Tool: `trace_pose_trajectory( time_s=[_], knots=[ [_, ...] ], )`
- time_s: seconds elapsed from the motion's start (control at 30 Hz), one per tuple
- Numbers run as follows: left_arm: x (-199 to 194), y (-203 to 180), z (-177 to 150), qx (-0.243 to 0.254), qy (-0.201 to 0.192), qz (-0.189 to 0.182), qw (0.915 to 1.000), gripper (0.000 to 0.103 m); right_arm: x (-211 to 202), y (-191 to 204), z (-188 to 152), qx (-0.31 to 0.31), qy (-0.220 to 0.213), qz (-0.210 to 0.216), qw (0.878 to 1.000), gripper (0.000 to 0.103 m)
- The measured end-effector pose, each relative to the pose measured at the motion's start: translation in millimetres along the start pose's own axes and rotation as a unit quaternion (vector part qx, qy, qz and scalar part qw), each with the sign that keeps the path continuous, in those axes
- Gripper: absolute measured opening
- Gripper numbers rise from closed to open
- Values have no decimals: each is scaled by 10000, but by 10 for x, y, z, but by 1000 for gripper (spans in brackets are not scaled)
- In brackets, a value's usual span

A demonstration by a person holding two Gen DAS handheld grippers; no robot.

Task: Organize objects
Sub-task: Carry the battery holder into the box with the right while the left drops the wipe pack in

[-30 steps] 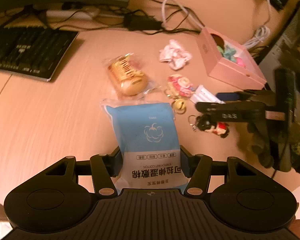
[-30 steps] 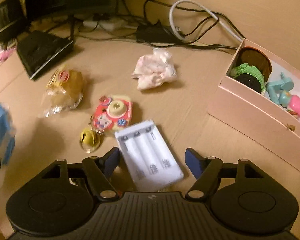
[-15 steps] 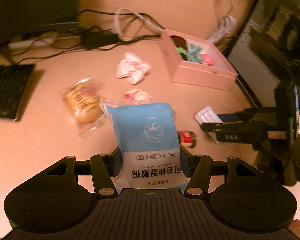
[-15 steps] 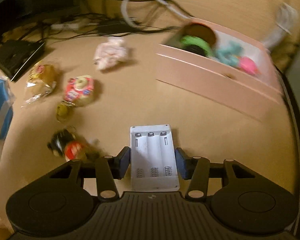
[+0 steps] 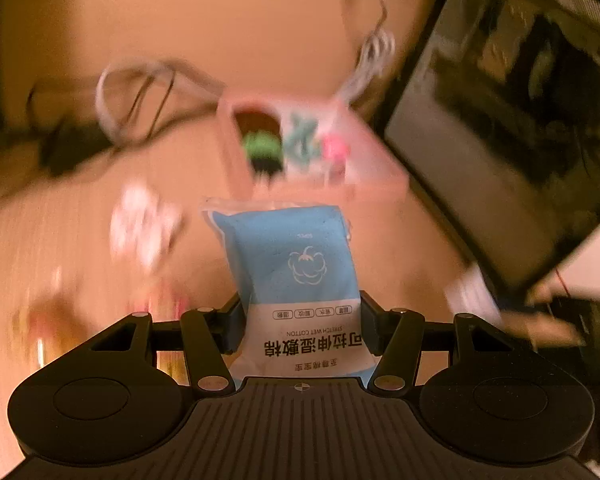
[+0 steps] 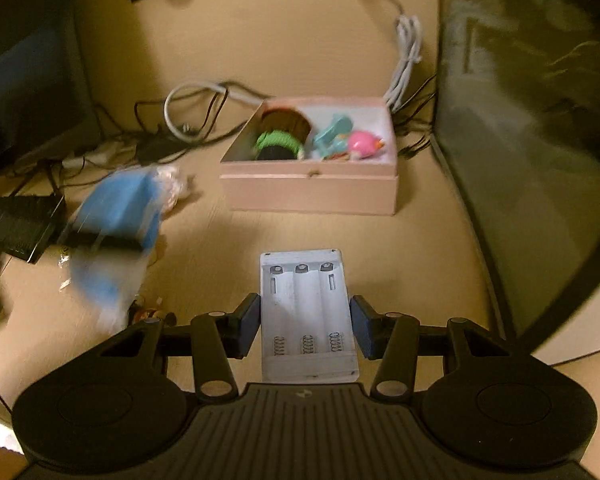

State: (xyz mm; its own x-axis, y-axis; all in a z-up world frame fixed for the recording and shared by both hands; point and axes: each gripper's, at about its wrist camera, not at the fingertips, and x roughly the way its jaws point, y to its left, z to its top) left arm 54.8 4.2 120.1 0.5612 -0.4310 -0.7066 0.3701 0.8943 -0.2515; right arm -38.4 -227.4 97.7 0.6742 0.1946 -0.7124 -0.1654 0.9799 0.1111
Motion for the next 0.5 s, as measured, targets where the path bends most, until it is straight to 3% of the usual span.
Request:
trace_pose_trajectory(
  time_s=[0.27, 0.4, 0.5],
  knots=[
    [913, -167, 1023, 400, -961, 87, 9945, 61, -211, -93, -134, 299, -233, -97, 9992, 48],
    [1469, -153, 1200, 186, -571, 540, 9967, 62, -228, -153, -204, 313, -236, -215, 9990, 48],
    [1656, -202, 1124, 357, -255, 693, 9966, 62, -213, -214, -259, 367, -182, -309, 9987, 48]
  ],
)
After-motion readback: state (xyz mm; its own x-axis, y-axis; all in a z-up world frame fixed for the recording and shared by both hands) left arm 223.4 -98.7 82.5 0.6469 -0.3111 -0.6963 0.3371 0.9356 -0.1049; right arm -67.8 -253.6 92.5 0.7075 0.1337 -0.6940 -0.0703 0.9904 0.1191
